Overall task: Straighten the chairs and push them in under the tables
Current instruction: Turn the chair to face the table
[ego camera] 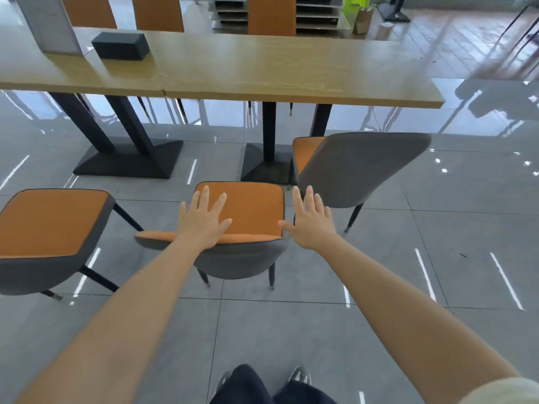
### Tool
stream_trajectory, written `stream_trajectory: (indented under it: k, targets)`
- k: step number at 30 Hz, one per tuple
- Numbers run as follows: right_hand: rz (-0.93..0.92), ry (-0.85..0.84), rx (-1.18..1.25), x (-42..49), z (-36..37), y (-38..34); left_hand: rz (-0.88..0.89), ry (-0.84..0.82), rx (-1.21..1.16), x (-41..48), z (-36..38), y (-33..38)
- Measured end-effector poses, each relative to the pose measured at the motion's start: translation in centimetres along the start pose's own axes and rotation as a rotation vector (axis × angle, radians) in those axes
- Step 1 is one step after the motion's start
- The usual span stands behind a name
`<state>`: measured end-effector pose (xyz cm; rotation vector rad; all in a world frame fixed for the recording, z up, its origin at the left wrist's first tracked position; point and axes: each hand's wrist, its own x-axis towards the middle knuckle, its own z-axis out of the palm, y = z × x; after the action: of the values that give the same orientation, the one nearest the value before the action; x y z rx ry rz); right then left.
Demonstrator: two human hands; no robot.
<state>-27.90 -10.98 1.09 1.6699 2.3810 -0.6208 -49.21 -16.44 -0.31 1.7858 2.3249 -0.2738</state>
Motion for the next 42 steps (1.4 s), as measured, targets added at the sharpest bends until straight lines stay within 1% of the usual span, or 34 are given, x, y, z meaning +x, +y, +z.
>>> stream_trajectory:
  k: [7, 12, 16, 21, 26, 28, 31, 35, 42]
  targets:
    - [-0.005, -0.097, 0.006, -2.1, 5.8, -9.5, 0.015, -0.103, -0.060, -3.8, 3.4, -9.6]
    - [0.040, -0.078, -0.010, -3.3, 8.4, -13.0, 0.070, -0.114, -0.118, -4.7, 4.7, -12.8]
    - [0.051, -0.008, -0.063, -2.8, 8.6, -13.1, 0.130, -0.085, -0.102, -3.9, 4.5, -12.6]
    - [0.085, 0.008, -0.157, -1.4, 8.5, -12.9, 0.192, -0.030, -0.060, -1.8, 5.3, -12.2]
    - [0.115, 0.074, -0.286, 0.4, 8.5, -11.9, 0.309, 0.032, -0.039, 0.2, 5.6, -12.3]
    - [0.096, 0.075, -0.317, 1.3, 8.4, -11.5, 0.350, 0.077, -0.056, 0.8, 6.0, -12.5]
    - [0.032, 0.090, -0.287, 2.6, 8.5, -10.9, 0.388, 0.127, -0.095, 1.5, 6.3, -12.8]
    - [-0.026, 0.094, -0.274, 4.9, 7.5, -10.0, 0.371, 0.122, -0.079, 3.5, 5.7, -12.3]
    - [-0.068, 0.063, -0.271, 9.5, 5.0, -8.9, 0.328, 0.147, -0.085, 8.2, 4.6, -11.4]
